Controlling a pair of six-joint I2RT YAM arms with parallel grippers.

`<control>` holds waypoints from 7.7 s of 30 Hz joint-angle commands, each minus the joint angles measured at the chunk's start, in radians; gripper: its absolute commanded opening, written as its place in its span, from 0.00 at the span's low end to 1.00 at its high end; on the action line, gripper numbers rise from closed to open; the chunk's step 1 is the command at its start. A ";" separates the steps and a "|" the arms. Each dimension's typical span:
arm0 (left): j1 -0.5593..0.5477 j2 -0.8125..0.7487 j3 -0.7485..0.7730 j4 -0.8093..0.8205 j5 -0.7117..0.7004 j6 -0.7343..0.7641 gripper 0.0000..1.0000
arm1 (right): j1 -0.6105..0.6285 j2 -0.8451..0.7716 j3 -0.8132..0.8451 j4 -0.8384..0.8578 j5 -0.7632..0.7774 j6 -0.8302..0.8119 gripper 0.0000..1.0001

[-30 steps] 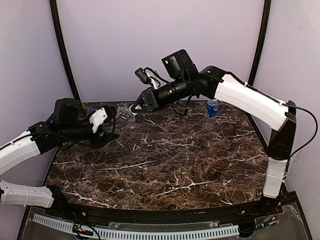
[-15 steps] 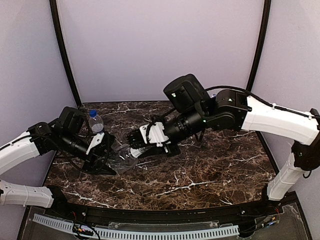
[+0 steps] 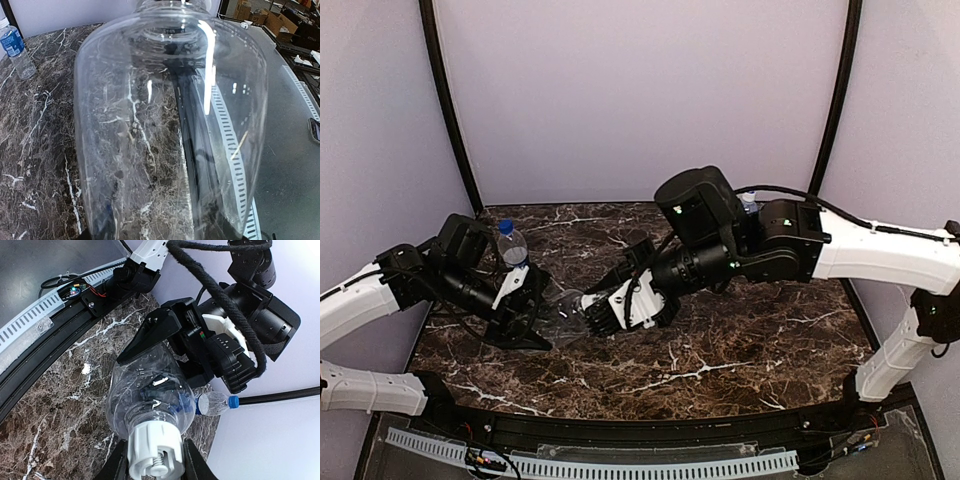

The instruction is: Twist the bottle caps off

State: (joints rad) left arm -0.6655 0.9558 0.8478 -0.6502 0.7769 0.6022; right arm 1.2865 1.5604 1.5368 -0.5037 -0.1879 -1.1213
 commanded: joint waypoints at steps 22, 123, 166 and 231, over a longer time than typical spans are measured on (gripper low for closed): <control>0.010 -0.037 -0.024 0.101 -0.044 -0.103 0.42 | -0.039 -0.094 -0.092 0.209 0.030 0.140 0.78; 0.054 -0.124 -0.133 0.378 -0.206 -0.340 0.36 | -0.392 0.057 -0.474 -0.039 0.293 1.273 0.00; 0.061 -0.154 -0.108 0.472 -0.099 -0.318 0.37 | -0.213 0.137 -0.013 0.687 -0.494 1.091 0.51; 0.276 -0.381 -0.606 0.763 -0.361 -0.681 1.00 | -0.669 0.707 0.593 0.043 0.215 1.129 0.87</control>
State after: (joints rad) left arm -0.3954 0.5808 0.2516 0.0975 0.3996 -0.0734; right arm 0.6224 2.3028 2.1185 -0.4561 0.0238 0.0109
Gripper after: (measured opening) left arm 0.996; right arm 0.785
